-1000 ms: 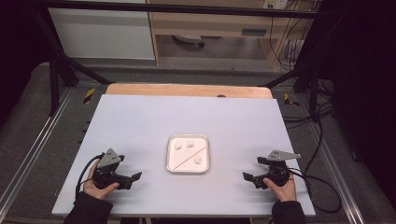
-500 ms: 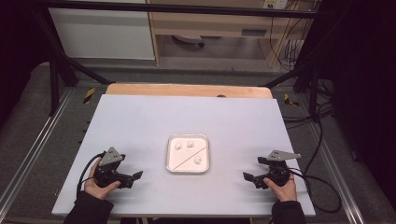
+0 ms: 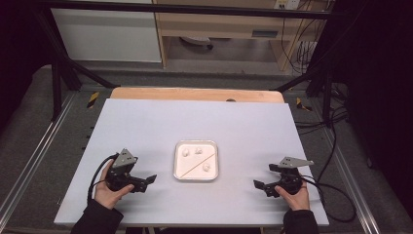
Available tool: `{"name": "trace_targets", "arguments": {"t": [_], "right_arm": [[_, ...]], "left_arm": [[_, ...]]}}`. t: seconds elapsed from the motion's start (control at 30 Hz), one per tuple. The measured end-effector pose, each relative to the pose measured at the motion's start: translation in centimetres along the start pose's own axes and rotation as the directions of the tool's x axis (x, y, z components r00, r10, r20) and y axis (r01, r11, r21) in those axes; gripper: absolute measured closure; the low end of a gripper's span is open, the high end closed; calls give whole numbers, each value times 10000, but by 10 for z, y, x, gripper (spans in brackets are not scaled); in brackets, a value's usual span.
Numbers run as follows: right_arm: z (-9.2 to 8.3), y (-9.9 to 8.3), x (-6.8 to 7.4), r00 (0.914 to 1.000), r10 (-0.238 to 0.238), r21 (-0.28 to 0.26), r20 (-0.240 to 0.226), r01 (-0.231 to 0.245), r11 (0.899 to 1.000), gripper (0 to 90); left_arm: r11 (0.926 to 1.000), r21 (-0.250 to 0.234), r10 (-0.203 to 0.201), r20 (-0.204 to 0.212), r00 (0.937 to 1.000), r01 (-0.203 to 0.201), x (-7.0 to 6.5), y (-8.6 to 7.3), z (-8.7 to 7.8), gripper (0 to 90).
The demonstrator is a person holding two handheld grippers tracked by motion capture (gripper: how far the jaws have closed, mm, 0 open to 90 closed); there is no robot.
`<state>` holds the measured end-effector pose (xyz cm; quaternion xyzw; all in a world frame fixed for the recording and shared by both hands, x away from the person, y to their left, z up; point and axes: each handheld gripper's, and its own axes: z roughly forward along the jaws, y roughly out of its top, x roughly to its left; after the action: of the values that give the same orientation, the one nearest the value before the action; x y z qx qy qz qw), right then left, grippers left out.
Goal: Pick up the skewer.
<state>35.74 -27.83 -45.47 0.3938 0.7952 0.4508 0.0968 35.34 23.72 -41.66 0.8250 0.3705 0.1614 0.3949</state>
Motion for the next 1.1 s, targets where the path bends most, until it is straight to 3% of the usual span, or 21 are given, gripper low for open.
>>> {"name": "trace_targets", "arguments": {"t": [0.47, 0.67, 0.97, 1.1], "right_arm": [[0, 0, 0, 10000, -3, 32, -25, 3, 10000, 7], [1, 0, 0, 10000, -39, 82, 1, 39, 10000, 7], [1, 0, 0, 10000, -17, 100, 3, 17, 9999, 7], [1, 0, 1, 10000, -13, 131, -2, 13, 9999, 7]], "left_arm": [[9955, 509, 786, 266, 9965, -799, -33, 39, 33, 31], [9920, 788, 961, 338, 9948, -985, -41, 49, 46, 38], [9908, 1077, 786, 300, 9965, -814, -52, 62, 67, 89], [9891, 1270, 711, 306, 9970, -744, -56, 66, 76, 169]]}}
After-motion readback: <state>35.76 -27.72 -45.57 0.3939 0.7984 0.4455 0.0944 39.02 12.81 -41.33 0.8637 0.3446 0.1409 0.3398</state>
